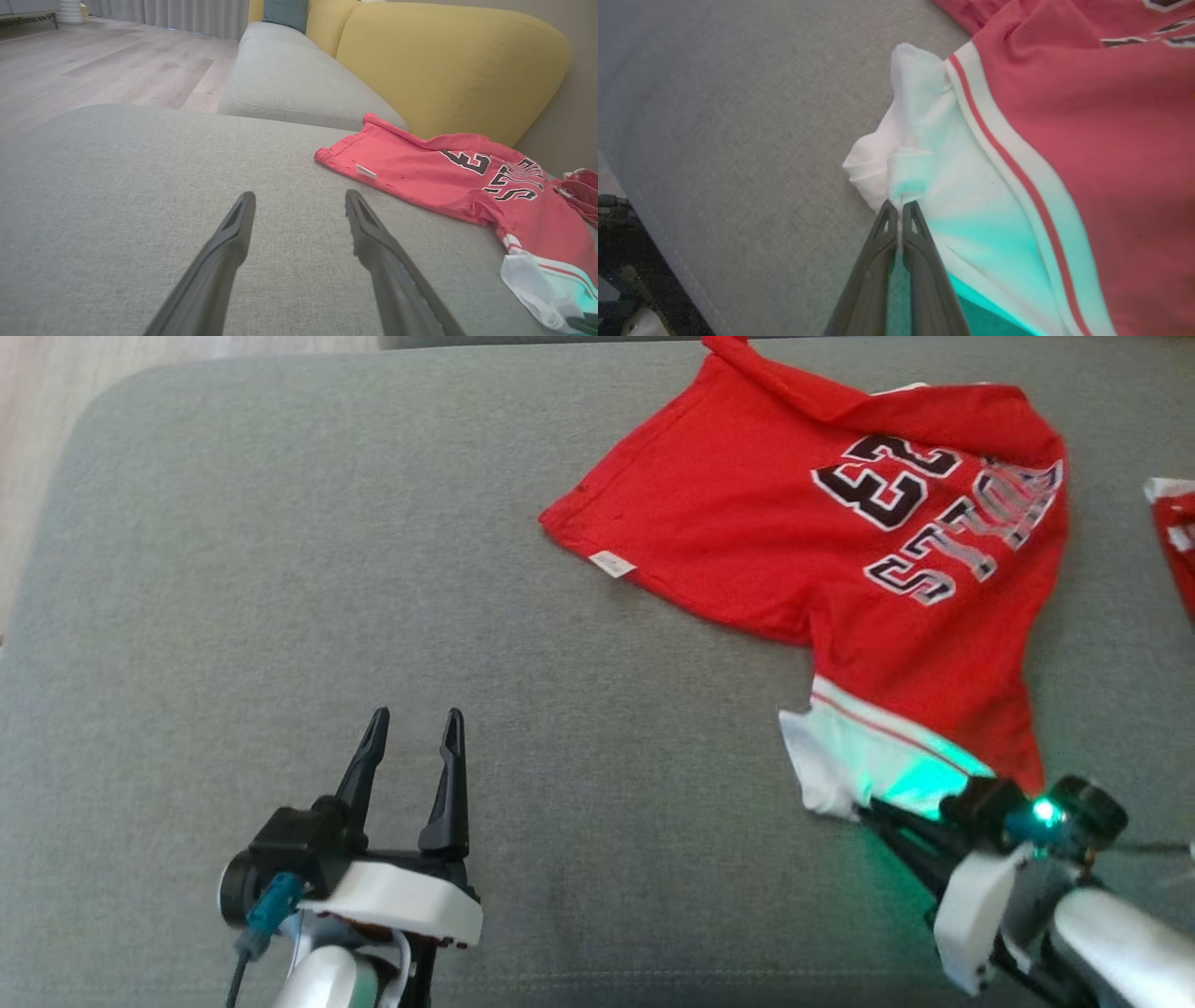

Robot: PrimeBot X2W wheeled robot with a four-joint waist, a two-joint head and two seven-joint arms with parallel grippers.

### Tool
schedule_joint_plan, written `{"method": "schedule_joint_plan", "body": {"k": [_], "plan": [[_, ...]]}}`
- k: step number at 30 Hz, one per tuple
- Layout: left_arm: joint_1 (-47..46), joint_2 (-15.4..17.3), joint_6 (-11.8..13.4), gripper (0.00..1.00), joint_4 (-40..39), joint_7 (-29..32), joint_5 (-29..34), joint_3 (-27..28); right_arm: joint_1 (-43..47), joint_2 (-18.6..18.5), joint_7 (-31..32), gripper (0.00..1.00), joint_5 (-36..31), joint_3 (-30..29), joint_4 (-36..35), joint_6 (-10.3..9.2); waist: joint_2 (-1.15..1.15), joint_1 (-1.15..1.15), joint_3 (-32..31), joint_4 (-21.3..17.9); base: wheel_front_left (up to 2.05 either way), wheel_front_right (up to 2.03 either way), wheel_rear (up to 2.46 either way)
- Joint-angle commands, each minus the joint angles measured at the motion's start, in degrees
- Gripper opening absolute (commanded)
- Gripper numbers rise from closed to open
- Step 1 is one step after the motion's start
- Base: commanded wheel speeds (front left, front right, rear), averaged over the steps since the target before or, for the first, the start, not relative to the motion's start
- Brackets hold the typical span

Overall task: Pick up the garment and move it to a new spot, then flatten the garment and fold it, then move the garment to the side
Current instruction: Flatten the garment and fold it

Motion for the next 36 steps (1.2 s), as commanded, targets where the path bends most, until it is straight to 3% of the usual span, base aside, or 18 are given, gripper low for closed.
{"method": "schedule_joint_plan", "body": {"k": [1, 2, 4, 6, 9, 13, 14, 15, 16, 17, 18, 23, 29, 33, 36], "plan": [[-0.3, -0.1, 0.3, 1.0, -2.1, -0.7, 0.1, 1.8, 1.3, -1.7, -1.3, 0.0, -1.6, -1.2, -2.1, -0.05, 0.0, 0.0, 0.0, -0.7, 0.0, 0.0, 0.0], [-0.3, -0.1, 0.2, 1.0, -2.1, -0.7, 0.2, 1.9, 1.8, -1.6, -2.1, 0.0, -3.0, -2.0, -2.7, -0.05, 0.0, 0.0, -0.1, -1.0, 0.0, 0.0, 0.0], [-0.2, -0.1, 0.1, 1.0, -2.1, -0.7, 0.3, 2.0, 3.2, -1.4, -3.7, 0.16, -5.6, -3.5, -3.7, -0.05, 0.0, 0.0, -0.1, -1.7, 0.0, 0.0, 0.0], [-0.2, -0.1, 0.0, 1.0, -2.1, -0.7, 0.5, 2.1, 4.5, -1.2, -5.0, 0.23, -8.1, -4.4, -4.7, -0.05, 0.0, 0.0, 0.0, -2.3, 0.0, 0.0, 0.0], [-0.4, -0.1, -0.1, 1.0, -2.0, -0.7, 0.7, 2.2, 6.4, -1.3, -5.9, 0.24, -10.1, -4.6, -5.8, -0.05, 0.0, 0.0, 0.1, -3.0, 0.0, 0.0, 0.0], [-0.5, -0.1, -0.3, 1.0, -2.0, -0.7, 0.9, 2.5, 8.8, -2.2, -4.9, 0.33, -11.2, -4.0, -6.5, -0.05, 0.0, 0.0, 0.3, -3.8, 0.0, 0.0, 0.0], [-0.5, -0.1, -0.3, 1.0, -2.0, -0.7, 0.9, 2.5, 9.4, -2.3, -4.5, 0.4, -11.1, -4.1, -6.6, -0.05, 0.0, 0.0, 0.3, -3.9, 0.0, 0.0, 0.0], [-0.6, -0.1, -0.3, 1.0, -2.0, -0.7, 0.9, 2.5, 9.9, -2.5, -4.2, 0.54, -10.8, -4.1, -6.6, -0.05, 0.0, 0.0, 0.4, -4.1, 0.0, 0.0, 0.0], [-0.6, -0.1, -0.4, 1.0, -2.0, -0.7, 0.9, 2.6, 10.3, -2.6, -3.9, 0.81, -10.5, -4.4, -6.6, -0.05, 0.0, 0.0, 0.4, -4.2, 0.0, 0.0, 0.0], [-0.6, -0.1, -0.4, 1.0, -2.0, -0.7, 0.9, 2.6, 10.7, -2.7, -3.6, 0.95, -10.2, -4.7, -6.8, -0.05, 0.0, 0.0, 0.5, -4.4, 0.0, 0.0, 0.0], [-0.6, -0.1, -0.4, 1.0, -1.9, -0.7, 0.9, 2.6, 11.0, -2.8, -3.4, 1.0, -9.9, -5.0, -7.0, -0.05, 0.0, 0.0, 0.5, -4.5, 0.0, 0.0, 0.0], [-0.6, -0.1, -0.4, 1.0, -1.7, -0.7, 0.9, 2.6, 13.1, -4.2, -2.4, 1.0, -8.3, -8.3, -9.1, -0.05, 0.0, 0.0, 0.1, -4.9, 0.0, 0.0, 0.0], [-0.2, -0.1, -0.5, 1.0, -1.6, -0.7, 0.8, 3.0, 14.8, -5.4, -1.5, 1.0, -7.3, -16.2, -13.5, -0.05, 0.0, 0.0, -0.8, -5.3, 0.0, 0.0, 0.0], [-0.3, -0.1, -0.7, 1.0, -1.4, -0.7, 0.5, 2.3, 13.5, -3.8, 0.2, 1.0, -7.8, -20.6, -14.4, -0.05, 0.0, 0.0, -1.5, -4.6, 0.0, 0.0, 0.0], [-0.4, -0.1, -0.6, 1.0, -1.4, -0.7, 0.5, 2.0, 11.5, -0.4, 2.6, 1.0, -8.1, -25.1, -12.1, -0.05, 0.0, 0.0, -1.8, -3.7, 0.0, 0.0, 0.0]]}}
